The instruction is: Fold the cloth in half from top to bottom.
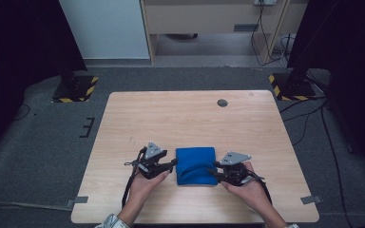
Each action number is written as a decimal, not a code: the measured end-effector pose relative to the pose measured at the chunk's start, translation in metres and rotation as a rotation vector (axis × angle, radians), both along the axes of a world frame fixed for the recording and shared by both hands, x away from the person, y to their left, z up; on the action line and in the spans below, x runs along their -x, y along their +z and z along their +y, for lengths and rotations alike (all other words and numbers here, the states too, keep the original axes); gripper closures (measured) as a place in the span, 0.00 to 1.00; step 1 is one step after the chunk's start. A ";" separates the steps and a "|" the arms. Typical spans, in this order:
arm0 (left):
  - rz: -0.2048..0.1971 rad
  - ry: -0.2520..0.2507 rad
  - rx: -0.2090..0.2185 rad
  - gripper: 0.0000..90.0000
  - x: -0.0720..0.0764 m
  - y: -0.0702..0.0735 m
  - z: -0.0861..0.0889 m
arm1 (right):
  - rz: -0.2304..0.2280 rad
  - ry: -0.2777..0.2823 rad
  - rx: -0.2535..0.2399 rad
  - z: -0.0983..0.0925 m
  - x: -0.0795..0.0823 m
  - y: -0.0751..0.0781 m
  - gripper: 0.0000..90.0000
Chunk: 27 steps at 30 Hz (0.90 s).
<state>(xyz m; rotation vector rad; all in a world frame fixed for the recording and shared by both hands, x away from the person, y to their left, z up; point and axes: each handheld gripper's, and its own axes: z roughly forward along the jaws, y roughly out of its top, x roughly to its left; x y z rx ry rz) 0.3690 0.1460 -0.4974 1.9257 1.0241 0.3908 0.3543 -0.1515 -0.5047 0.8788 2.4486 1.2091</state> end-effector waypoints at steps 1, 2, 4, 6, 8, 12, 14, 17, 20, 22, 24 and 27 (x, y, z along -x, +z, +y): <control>0.004 -0.010 -0.007 0.44 0.000 -0.002 -0.002 | -0.002 -0.003 0.003 0.000 0.001 0.001 0.64; 0.010 -0.019 -0.015 0.44 0.000 -0.004 -0.005 | -0.005 -0.002 0.000 -0.001 0.002 0.002 0.61; 0.019 -0.033 -0.031 0.43 0.002 -0.007 -0.008 | -0.007 -0.010 -0.021 -0.002 0.003 0.006 0.57; 0.022 -0.046 -0.044 0.43 0.005 -0.009 -0.011 | -0.007 -0.014 -0.041 -0.002 0.003 0.008 0.53; 0.022 -0.061 -0.057 0.43 0.007 -0.010 -0.012 | -0.011 -0.023 -0.051 -0.002 0.002 0.010 0.48; 0.023 -0.082 -0.088 0.42 0.012 -0.012 -0.016 | -0.025 -0.047 -0.067 -0.001 0.000 0.012 0.41; 0.022 -0.090 -0.107 0.42 0.013 -0.014 -0.017 | -0.029 -0.062 -0.070 -0.001 -0.002 0.012 0.38; 0.025 -0.101 -0.128 0.41 0.014 -0.016 -0.018 | -0.041 -0.083 -0.080 -0.001 -0.005 0.013 0.35; 0.028 -0.104 -0.139 0.41 0.015 -0.017 -0.019 | -0.044 -0.098 -0.099 -0.001 -0.007 0.015 0.32; 0.031 -0.106 -0.136 0.41 0.015 -0.017 -0.019 | -0.047 -0.104 -0.094 -0.001 -0.008 0.015 0.31; 0.024 -0.102 -0.126 0.41 0.015 -0.014 -0.017 | -0.041 -0.106 -0.056 0.001 -0.007 0.011 0.29; 0.017 -0.089 -0.117 0.39 0.015 -0.011 -0.013 | -0.023 -0.075 -0.007 0.004 -0.004 0.003 0.28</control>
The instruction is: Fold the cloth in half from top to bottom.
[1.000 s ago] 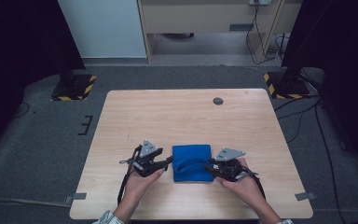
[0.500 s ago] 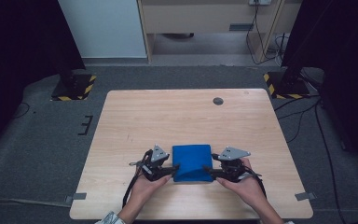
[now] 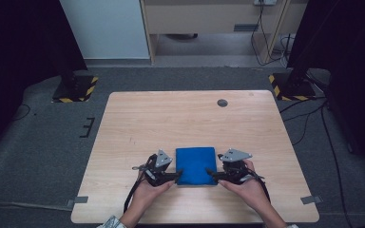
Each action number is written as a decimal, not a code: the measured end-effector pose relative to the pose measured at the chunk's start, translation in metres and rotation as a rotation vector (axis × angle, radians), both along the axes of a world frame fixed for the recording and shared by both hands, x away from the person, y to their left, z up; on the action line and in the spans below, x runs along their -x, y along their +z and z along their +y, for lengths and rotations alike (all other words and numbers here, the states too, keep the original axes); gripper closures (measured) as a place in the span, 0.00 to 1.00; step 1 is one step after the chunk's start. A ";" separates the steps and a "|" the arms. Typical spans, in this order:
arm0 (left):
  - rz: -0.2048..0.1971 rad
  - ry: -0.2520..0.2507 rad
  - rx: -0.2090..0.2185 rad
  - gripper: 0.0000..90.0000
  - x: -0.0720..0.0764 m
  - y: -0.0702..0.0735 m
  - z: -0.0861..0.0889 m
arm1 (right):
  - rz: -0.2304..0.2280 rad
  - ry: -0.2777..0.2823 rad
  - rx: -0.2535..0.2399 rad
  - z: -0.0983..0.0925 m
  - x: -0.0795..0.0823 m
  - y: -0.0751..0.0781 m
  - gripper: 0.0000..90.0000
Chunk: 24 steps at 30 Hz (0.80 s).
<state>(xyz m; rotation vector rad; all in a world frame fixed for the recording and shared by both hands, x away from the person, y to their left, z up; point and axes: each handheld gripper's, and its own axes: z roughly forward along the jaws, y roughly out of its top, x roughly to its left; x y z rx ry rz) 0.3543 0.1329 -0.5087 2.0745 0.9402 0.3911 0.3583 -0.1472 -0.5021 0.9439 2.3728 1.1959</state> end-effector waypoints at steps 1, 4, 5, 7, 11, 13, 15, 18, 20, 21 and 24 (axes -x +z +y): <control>-0.002 0.006 0.006 0.39 -0.001 0.001 0.001 | 0.000 0.010 0.018 0.001 0.001 -0.002 0.27; -0.012 0.022 0.016 0.35 -0.002 0.003 0.004 | 0.008 0.028 0.054 0.003 0.002 -0.007 0.25; -0.015 0.028 0.017 0.32 -0.003 0.004 0.004 | 0.008 0.027 0.053 0.003 0.002 -0.007 0.23; -0.024 0.036 0.022 0.29 -0.003 0.007 0.006 | 0.003 0.021 0.038 0.002 0.000 -0.005 0.20; -0.031 0.051 0.034 0.22 -0.004 0.012 0.008 | -0.009 0.002 0.032 -0.002 -0.003 -0.005 0.13; -0.042 0.058 0.032 0.20 -0.004 0.015 0.010 | -0.012 -0.005 0.036 -0.004 -0.005 -0.004 0.12; -0.048 0.062 0.034 0.17 -0.004 0.017 0.011 | -0.014 -0.015 0.025 -0.007 -0.006 -0.003 0.10; -0.051 0.066 0.034 0.14 -0.005 0.019 0.014 | -0.024 -0.023 0.007 -0.012 -0.007 0.000 0.09; -0.055 0.067 0.028 0.14 -0.006 0.020 0.015 | -0.032 -0.029 -0.004 -0.016 -0.008 0.002 0.09; -0.056 0.065 0.024 0.13 -0.006 0.020 0.016 | -0.033 -0.035 -0.009 -0.017 -0.008 0.003 0.09; -0.057 0.066 0.021 0.12 -0.007 0.021 0.020 | -0.034 -0.051 -0.020 -0.021 -0.010 0.005 0.09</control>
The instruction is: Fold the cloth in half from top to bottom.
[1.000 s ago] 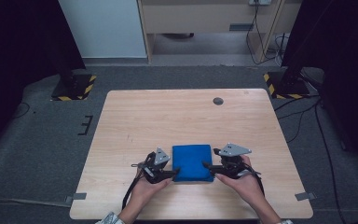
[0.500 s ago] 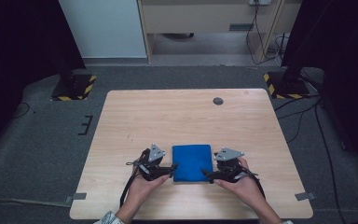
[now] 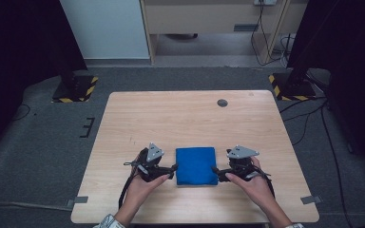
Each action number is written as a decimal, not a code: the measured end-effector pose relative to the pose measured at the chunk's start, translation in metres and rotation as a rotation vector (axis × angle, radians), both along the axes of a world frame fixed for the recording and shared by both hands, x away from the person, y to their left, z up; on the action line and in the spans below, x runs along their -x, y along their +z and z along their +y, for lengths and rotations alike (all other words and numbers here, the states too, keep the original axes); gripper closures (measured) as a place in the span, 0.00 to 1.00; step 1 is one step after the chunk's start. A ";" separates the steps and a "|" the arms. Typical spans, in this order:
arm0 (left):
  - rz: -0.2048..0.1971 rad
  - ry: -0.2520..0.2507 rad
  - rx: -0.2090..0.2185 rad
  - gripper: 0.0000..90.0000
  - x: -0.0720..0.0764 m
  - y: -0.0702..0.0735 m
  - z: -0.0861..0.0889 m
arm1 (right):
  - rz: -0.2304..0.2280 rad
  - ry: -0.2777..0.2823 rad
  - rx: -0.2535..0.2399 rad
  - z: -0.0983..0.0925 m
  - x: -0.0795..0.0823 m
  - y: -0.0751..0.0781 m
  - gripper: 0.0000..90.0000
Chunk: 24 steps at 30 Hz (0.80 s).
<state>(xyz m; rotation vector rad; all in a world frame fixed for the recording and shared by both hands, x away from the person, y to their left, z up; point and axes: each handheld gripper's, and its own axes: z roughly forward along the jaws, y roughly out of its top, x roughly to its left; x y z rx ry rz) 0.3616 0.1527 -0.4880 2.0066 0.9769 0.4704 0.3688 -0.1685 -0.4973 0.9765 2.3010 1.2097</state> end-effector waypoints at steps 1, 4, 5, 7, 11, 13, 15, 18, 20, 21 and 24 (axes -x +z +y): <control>0.000 0.002 -0.001 0.11 0.000 0.000 0.001 | -0.002 -0.006 -0.004 -0.002 -0.001 0.001 0.09; 0.006 0.009 0.007 0.09 -0.003 0.001 0.006 | 0.004 -0.021 -0.027 -0.008 -0.003 0.003 0.08; 0.006 0.008 0.006 0.09 -0.003 0.002 0.006 | 0.000 -0.033 -0.030 -0.010 -0.005 0.004 0.08; 0.002 0.010 -0.003 0.08 -0.005 0.002 0.009 | -0.002 -0.046 -0.031 -0.016 -0.006 0.005 0.08; 0.005 0.016 -0.014 0.08 -0.008 0.002 0.013 | -0.007 -0.078 -0.038 -0.027 -0.010 0.007 0.08; 0.005 0.023 -0.020 0.08 -0.010 0.002 0.017 | -0.004 -0.094 -0.043 -0.033 -0.012 0.007 0.08; 0.007 0.032 -0.016 0.08 -0.011 0.002 0.020 | -0.005 -0.107 -0.053 -0.037 -0.013 0.007 0.08; 0.010 0.037 -0.022 0.08 -0.012 0.002 0.024 | -0.005 -0.116 -0.053 -0.042 -0.015 0.007 0.08; 0.009 0.044 -0.027 0.08 -0.013 0.002 0.027 | -0.003 -0.126 -0.056 -0.045 -0.016 0.007 0.08; 0.009 0.049 -0.024 0.08 -0.014 0.002 0.029 | -0.002 -0.132 -0.059 -0.046 -0.017 0.007 0.08; 0.014 0.051 -0.025 0.08 -0.015 0.002 0.034 | -0.002 -0.140 -0.062 -0.049 -0.017 0.007 0.08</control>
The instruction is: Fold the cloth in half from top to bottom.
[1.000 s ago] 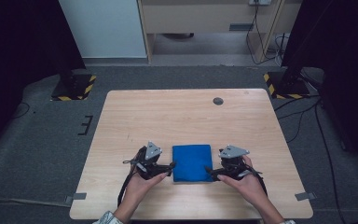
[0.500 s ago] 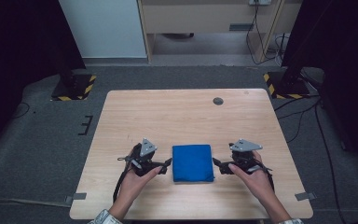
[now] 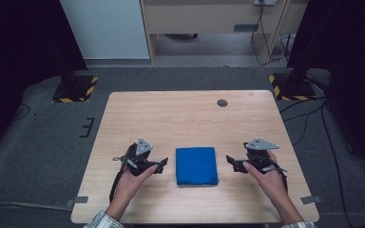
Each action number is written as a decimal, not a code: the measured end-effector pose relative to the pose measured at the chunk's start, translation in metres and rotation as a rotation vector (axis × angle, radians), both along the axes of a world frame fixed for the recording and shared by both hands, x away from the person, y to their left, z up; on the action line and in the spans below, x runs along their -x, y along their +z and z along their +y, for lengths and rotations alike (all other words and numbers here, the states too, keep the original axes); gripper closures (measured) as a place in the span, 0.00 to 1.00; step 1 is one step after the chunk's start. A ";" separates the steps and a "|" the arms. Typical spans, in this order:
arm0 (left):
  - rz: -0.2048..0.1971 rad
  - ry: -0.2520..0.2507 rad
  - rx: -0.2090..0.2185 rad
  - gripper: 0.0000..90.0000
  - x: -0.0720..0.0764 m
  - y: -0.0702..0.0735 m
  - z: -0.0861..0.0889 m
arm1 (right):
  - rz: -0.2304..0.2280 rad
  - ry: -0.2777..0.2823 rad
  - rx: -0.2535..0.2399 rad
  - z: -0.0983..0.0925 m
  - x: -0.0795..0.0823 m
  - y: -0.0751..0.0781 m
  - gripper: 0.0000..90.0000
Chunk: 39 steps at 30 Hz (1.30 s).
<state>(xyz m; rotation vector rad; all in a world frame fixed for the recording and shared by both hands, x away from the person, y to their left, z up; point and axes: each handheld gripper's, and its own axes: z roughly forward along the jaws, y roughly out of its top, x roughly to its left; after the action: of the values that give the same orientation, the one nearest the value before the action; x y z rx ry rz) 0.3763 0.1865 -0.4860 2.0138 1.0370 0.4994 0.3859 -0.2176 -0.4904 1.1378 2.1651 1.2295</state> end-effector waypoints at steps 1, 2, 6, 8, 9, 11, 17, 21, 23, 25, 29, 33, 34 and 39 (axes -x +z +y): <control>0.003 0.000 -0.002 0.08 0.000 0.000 0.001 | 0.002 -0.003 -0.001 -0.001 0.000 0.000 0.08; 0.007 0.000 -0.006 0.07 -0.001 -0.001 0.002 | 0.005 -0.005 -0.001 -0.002 0.000 -0.001 0.08; 0.021 0.002 -0.023 0.07 -0.003 -0.004 0.005 | 0.012 -0.004 0.009 -0.004 -0.001 -0.003 0.08; 0.025 0.002 -0.034 0.07 -0.003 -0.006 0.007 | 0.018 -0.008 0.011 -0.005 -0.002 -0.004 0.08; 0.027 0.001 -0.036 0.07 -0.003 -0.006 0.007 | 0.020 -0.007 0.012 -0.006 -0.002 -0.004 0.08; 0.028 -0.003 -0.044 0.06 -0.003 -0.006 0.008 | 0.020 -0.006 0.010 -0.008 -0.002 -0.004 0.08; 0.036 -0.007 -0.064 0.06 -0.005 -0.009 0.010 | 0.023 -0.023 0.007 -0.013 -0.004 -0.005 0.08; 0.044 -0.009 -0.077 0.06 -0.007 -0.012 0.013 | 0.024 -0.035 0.007 -0.019 -0.005 -0.006 0.08; 0.044 -0.004 -0.086 0.06 -0.007 -0.012 0.015 | 0.027 -0.042 0.005 -0.022 -0.005 -0.006 0.08; 0.044 0.004 -0.087 0.06 -0.008 -0.013 0.018 | 0.025 -0.046 0.004 -0.023 -0.005 -0.006 0.08; 0.045 0.022 -0.096 0.06 -0.011 -0.014 0.025 | 0.033 -0.054 0.003 -0.026 -0.006 -0.007 0.08; 0.050 0.046 -0.113 0.05 -0.014 -0.017 0.033 | 0.033 -0.058 0.011 -0.029 -0.007 -0.008 0.08; 0.049 0.054 -0.111 0.05 -0.014 -0.017 0.035 | 0.033 -0.060 0.011 -0.029 -0.007 -0.008 0.08; 0.047 0.078 -0.110 0.05 -0.017 -0.018 0.045 | 0.041 -0.074 0.016 -0.032 -0.008 -0.010 0.08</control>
<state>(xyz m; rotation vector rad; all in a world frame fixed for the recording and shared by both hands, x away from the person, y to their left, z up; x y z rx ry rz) 0.3929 0.2315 -0.5040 2.0958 1.1426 0.5638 0.3943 -0.2497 -0.5007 1.2352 2.1386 1.1652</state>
